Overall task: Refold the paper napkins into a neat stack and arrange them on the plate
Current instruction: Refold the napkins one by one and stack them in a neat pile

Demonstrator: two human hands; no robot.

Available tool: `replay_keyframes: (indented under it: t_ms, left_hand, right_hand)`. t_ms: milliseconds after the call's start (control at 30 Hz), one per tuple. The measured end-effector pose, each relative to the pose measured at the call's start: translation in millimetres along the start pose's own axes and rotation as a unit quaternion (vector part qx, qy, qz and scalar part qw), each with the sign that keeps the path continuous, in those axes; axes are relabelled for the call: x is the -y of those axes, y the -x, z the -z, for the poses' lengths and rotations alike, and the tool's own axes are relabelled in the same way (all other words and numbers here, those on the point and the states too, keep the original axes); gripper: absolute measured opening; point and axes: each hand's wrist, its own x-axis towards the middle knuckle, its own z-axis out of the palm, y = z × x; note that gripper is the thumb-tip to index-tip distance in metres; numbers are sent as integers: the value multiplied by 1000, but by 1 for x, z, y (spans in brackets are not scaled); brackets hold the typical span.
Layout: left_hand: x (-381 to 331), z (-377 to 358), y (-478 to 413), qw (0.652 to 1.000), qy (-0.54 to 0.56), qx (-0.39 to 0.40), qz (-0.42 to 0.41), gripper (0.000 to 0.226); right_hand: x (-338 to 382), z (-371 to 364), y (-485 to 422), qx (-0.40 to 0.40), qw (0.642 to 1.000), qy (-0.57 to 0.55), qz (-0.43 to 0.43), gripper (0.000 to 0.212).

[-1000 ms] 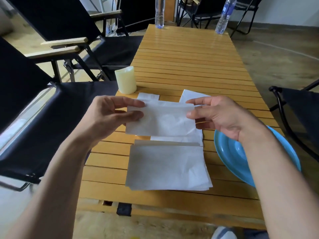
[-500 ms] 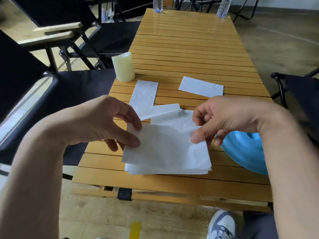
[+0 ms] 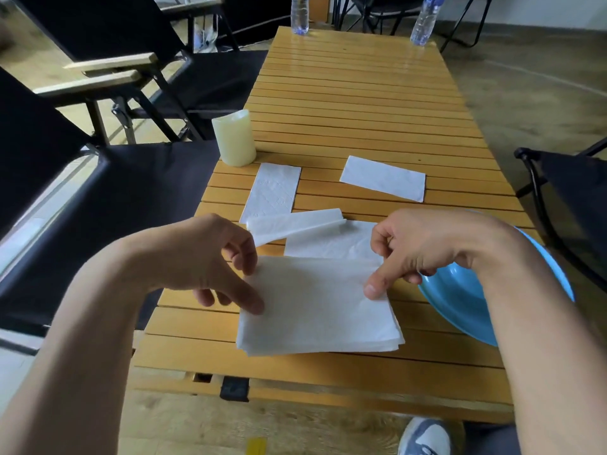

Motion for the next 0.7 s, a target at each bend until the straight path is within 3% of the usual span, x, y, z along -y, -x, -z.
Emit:
replay_keyframes:
  t_ms: [67,167,267,367,467,567,633,700]
  left_hand:
    - [6,8,-1,998,8,-54,-19,42]
    - [20,9,-23,973,87,-213,-31,32]
    - [26,-10,-52,955,-30,-291,-54,34]
    - [31,-26,-72,954,-94,-279,-60,51]
    - [33,-30,-80,949,-107,-290,-66,35]
    - [30,-28,-78,915,-113,-370,-117,15]
    - [27,-18,-72,908,-24,-388,-157,13]
    - [22,-6,-62,907,137,-363,-161,15]
  right_hand:
    - [-2,6,-3,-55,997,-53,23,52]
    - [-9,7,-25,-223,959,-156,78,28]
    - [-13,-8,-57,-345,932,-45,105,14]
    - [-15,-25,-81,-339,932,35,125,28]
    - [-15,-29,-91,-353,924,36,142,17]
    - [-13,-23,-88,-374,914,11,158,6]
    - [-10,-14,-79,-374,910,-59,170,5]
    - [-7,-5,-67,-343,901,-188,189,6]
